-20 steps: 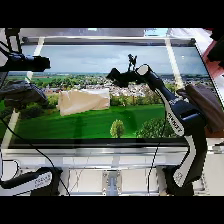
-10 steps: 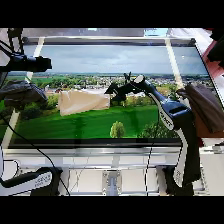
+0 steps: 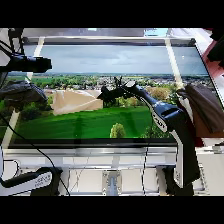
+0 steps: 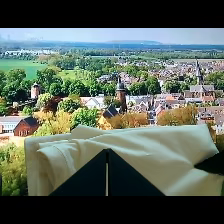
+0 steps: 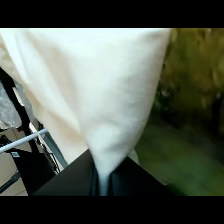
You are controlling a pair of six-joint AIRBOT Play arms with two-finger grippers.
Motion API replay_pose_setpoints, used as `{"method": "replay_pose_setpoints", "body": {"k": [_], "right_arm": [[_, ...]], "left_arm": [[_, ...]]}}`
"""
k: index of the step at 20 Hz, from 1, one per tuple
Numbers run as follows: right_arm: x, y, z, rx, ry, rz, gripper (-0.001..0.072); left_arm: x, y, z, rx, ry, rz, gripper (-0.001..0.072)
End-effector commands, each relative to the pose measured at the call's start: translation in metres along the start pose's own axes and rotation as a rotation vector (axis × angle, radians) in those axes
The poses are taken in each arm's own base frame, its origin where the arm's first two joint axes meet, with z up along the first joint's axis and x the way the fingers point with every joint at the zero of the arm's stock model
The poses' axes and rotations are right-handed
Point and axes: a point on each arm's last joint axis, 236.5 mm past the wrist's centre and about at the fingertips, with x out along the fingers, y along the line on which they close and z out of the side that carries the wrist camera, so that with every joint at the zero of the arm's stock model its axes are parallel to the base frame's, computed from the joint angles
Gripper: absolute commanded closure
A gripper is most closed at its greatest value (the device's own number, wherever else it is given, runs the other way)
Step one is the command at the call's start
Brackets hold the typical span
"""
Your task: Fold the shirts.
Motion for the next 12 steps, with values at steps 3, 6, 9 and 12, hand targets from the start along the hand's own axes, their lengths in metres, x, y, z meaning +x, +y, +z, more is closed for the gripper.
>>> {"method": "replay_pose_setpoints", "body": {"k": [3,6,9,12], "right_arm": [[-0.056,0.08,0.051,-0.091,-0.173,0.329,0.0687],[-0.122,0.086,0.083,-0.184,-0.284,0.27,0.0687],[-0.203,0.08,0.112,-0.211,-0.407,0.153,0.0687],[-0.3,0.072,0.132,-0.231,-0.555,0.046,0.0688]], "left_arm": [[0.0,0.002,-0.005,0.026,0.019,0.009,0.0697],[0.0,0.002,-0.006,0.031,0.024,0.008,0.0697],[0.0,0.002,-0.006,0.031,0.024,0.007,0.0697],[0.0,0.002,-0.006,0.03,0.024,0.007,0.0697]]}}
